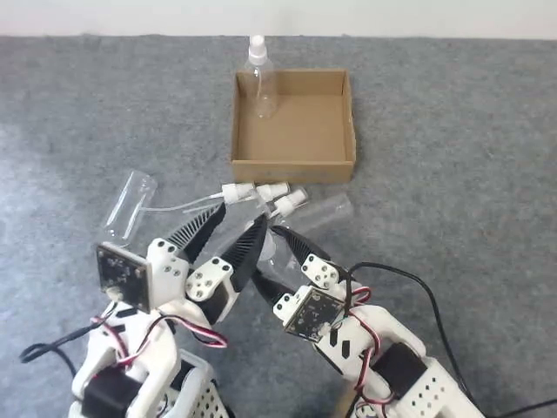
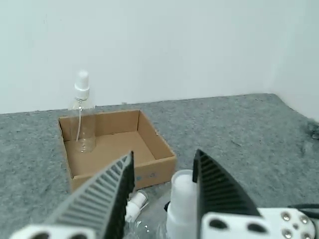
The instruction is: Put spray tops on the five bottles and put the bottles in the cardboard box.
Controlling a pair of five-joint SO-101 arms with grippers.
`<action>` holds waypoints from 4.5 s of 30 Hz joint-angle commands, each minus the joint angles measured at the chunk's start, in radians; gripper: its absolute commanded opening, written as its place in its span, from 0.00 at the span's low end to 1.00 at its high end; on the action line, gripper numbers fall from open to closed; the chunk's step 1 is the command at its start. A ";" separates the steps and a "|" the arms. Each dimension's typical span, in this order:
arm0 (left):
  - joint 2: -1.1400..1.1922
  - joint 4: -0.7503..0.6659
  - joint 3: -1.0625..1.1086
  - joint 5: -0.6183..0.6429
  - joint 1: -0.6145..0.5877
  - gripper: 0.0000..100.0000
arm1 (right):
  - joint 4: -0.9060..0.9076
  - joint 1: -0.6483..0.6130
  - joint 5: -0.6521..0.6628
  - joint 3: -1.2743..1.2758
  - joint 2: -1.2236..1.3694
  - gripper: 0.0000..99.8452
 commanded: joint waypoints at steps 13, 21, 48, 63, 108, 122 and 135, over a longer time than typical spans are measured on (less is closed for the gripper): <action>-0.021 0.011 -0.005 -0.049 -0.003 0.17 | -0.070 0.076 0.006 -0.005 -0.019 0.04; -0.021 0.023 -0.016 -0.071 -0.003 0.17 | -0.070 0.077 0.006 -0.002 -0.019 0.04; -0.021 -0.089 0.117 -0.074 0.048 0.17 | -0.117 0.073 -0.115 -0.021 -0.019 0.04; -0.021 -0.058 0.088 -0.123 0.051 0.17 | -0.116 0.077 -0.115 -0.011 -0.019 0.04; -0.021 -0.152 0.321 -0.064 -0.523 0.17 | 0.036 0.189 -0.055 -0.414 0.010 0.03; -0.021 -0.149 0.320 -0.064 -0.525 0.17 | -0.148 0.193 -0.055 -0.741 0.599 0.03; -0.021 -0.147 0.320 -0.064 -0.525 0.17 | -0.285 0.196 -0.057 -0.999 1.124 0.03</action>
